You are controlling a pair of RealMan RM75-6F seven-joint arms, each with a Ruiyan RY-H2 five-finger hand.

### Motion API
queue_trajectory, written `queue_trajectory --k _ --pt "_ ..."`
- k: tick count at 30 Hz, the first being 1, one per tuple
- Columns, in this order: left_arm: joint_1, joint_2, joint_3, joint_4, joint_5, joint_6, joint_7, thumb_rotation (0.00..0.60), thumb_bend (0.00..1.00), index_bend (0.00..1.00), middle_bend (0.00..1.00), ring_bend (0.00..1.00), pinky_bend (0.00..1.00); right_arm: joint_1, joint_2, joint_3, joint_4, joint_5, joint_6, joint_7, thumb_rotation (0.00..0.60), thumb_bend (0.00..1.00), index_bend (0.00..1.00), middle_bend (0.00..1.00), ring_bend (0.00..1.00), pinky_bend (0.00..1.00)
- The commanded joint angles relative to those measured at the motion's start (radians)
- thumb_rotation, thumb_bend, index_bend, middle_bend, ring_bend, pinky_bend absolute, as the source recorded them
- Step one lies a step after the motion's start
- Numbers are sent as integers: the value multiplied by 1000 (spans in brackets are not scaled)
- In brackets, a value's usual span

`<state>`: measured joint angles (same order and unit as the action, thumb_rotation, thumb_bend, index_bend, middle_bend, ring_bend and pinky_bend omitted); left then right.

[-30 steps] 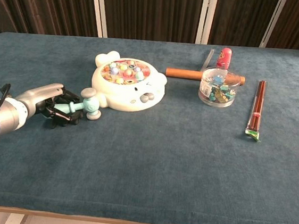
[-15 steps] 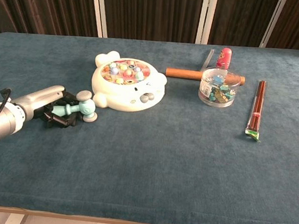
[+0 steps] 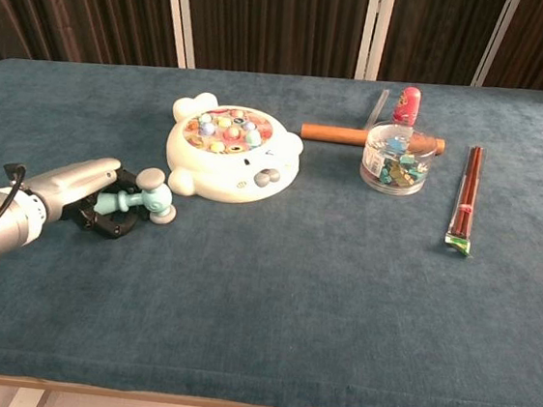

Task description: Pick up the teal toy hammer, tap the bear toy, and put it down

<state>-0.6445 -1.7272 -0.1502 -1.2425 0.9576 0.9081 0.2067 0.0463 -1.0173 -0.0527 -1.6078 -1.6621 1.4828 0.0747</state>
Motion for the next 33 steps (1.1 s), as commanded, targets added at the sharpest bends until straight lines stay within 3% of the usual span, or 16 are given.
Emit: queue_trajectory --k 1,16,33 --pt "-3 0 -8 5 -20 -17 10 599 492 199 66 0 0 1 0 0 0 0 -2 0 600 327 0 0 0 0" --pt "-19 33 -21 -27 -80 -56 56 518 449 146 0 0 0 2 0 -1 -1 2 -5 -3 600 327 0 0 0 0" --pt "-18 35 -12 5 -29 -14 77 500 415 134 0 0 0 1 0 -1 0 1 -1 -2 600 327 0 0 0 0"
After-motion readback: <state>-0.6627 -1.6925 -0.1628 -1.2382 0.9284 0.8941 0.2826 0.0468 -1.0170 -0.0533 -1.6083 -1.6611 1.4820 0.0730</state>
